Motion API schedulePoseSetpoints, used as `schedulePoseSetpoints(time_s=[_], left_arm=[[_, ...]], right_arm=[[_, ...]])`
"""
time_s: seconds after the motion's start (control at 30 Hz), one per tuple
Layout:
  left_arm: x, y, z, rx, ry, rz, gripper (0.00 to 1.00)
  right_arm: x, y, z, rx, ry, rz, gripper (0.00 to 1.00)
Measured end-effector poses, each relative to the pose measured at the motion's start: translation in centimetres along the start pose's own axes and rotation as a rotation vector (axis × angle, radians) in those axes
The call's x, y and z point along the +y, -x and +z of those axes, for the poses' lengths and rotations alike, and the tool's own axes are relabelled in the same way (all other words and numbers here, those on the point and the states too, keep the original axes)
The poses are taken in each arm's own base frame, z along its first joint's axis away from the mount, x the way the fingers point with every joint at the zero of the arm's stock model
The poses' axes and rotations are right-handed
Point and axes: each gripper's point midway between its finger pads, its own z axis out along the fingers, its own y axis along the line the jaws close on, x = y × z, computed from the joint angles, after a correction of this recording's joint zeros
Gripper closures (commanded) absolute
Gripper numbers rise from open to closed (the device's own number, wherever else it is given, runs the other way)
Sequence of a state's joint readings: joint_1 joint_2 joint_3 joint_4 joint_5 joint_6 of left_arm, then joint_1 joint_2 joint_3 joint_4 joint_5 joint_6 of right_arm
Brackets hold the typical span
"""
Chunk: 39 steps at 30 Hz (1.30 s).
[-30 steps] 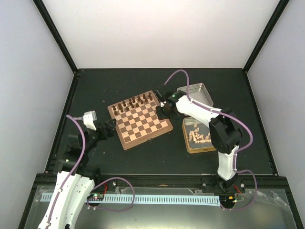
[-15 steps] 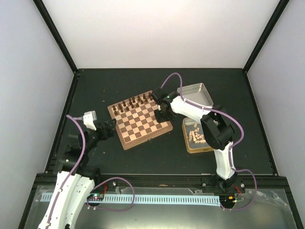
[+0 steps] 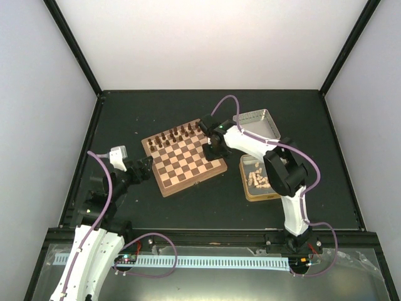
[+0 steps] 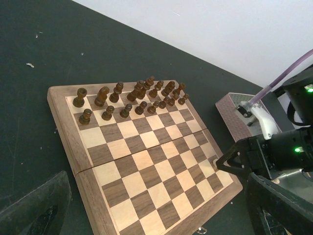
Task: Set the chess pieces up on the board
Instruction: Place the chess piece on the chessboard, then pick up the chess piece from the storage box.
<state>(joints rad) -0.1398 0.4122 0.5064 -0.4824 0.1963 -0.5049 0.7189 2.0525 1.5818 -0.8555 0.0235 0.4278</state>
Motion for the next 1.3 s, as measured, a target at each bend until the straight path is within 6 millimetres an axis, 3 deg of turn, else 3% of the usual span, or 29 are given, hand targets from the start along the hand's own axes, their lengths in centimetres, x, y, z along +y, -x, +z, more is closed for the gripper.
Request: schedulePoseSetpoints(time_s=[0.13, 0.23, 0.33, 0.4, 0.47, 0.6, 0.7, 0.8, 1.03, 1.3], left_arm=[[0.0, 0.0, 0.0, 0.000, -0.001, 0.000, 0.01], [-0.2, 0.0, 0.0, 0.002, -0.010, 0.001, 0.01], [-0.4, 0.0, 0.0, 0.005, -0.024, 0.003, 0.01], [-0.7, 0.1, 0.0, 0.002, -0.036, 0.011, 0.01], [-0.9, 0.2, 0.0, -0.004, -0.047, 0.018, 0.01], [-1.1, 0.5, 0.1, -0.010, -0.058, 0.024, 0.01], [-1.2, 0.3, 0.3, 0.001, -0.062, 0.022, 0.01], [-1.3, 0.3, 0.5, 0.008, -0.067, 0.021, 0.01], [-1.4, 0.3, 0.5, 0.007, -0.077, 0.022, 0.01], [-1.4, 0.3, 0.5, 0.007, -0.077, 0.022, 0.01]], right_arm=[[-0.1, 0.6, -2.6, -0.074, 0.015, 0.016, 0.56], [-1.0, 1.1, -7.1, -0.203, 0.028, 0.046, 0.56], [-3.0, 0.5, -11.0, -0.322, 0.034, 0.108, 0.57], [-5.5, -0.5, -12.0, -0.363, 0.012, 0.173, 0.60], [-8.3, -1.9, -11.6, -0.366, -0.026, 0.244, 0.63], [-13.7, -6.0, -8.6, -0.289, -0.109, 0.385, 0.67], [-15.9, -8.6, -6.7, -0.224, -0.149, 0.444, 0.68], [-16.3, -9.7, -5.6, -0.183, -0.155, 0.457, 0.68], [-16.5, -9.3, -3.8, -0.164, -0.159, 0.467, 0.78], [-16.9, -9.3, -2.9, -0.151, -0.174, 0.487, 0.77]])
